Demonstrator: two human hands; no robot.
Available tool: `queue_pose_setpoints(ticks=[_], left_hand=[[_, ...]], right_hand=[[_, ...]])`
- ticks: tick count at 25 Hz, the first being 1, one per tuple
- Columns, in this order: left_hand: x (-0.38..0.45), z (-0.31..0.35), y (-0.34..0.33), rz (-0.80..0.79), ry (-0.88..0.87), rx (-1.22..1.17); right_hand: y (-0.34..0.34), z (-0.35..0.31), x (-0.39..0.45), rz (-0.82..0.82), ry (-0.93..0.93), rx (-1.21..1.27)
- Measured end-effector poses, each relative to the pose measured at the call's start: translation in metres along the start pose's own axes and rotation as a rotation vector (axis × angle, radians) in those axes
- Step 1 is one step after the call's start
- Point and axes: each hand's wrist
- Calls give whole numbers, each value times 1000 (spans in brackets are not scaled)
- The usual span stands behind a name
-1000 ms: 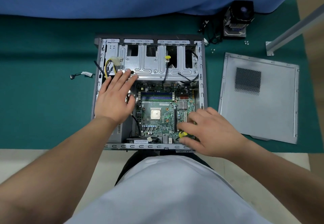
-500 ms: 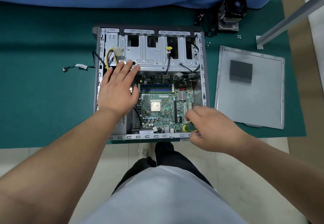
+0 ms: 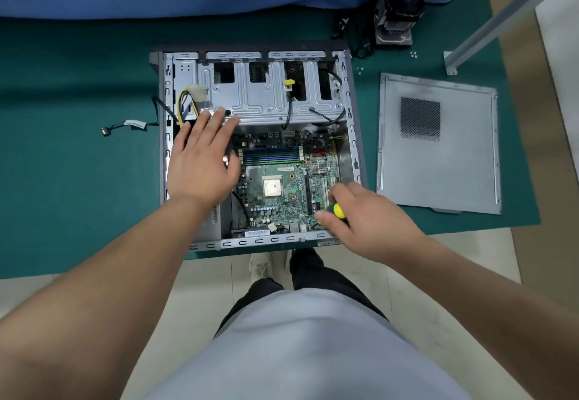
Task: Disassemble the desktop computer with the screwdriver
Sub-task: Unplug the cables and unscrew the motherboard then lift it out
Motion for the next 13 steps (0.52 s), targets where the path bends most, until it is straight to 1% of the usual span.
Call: queue_pose_setpoints(ticks=[1, 2, 4, 5, 6, 8, 11, 13], left_hand=[[0, 0, 0, 1, 1, 1], [0, 0, 0, 2, 3, 3], [0, 0, 0, 4, 3, 8], [0, 0, 0, 4, 2, 8], [0, 0, 0, 1, 1, 8], [0, 1, 1, -3, 2, 5], [0, 2, 1, -7, 5, 0], [0, 2, 1, -13, 9, -3]], right_hand=[[-2, -1, -1, 12, 8, -56], [-3, -2, -1, 4, 25, -37], [-1, -1, -3, -38, 67, 106], [-1, 0, -4, -54, 80, 130], [-1, 1, -5, -44, 73, 109], [-2, 1, -5, 30, 67, 42], [-4, 1, -6, -3, 143, 81], [-4, -1, -8, 33, 124, 32]])
Point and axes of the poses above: each hand's wrist, its own x-axis towards the middle knuckle, its own y-axis out of the back of the hand, z = x × y, and after that the axes turned 13 degrees about z, right-handed
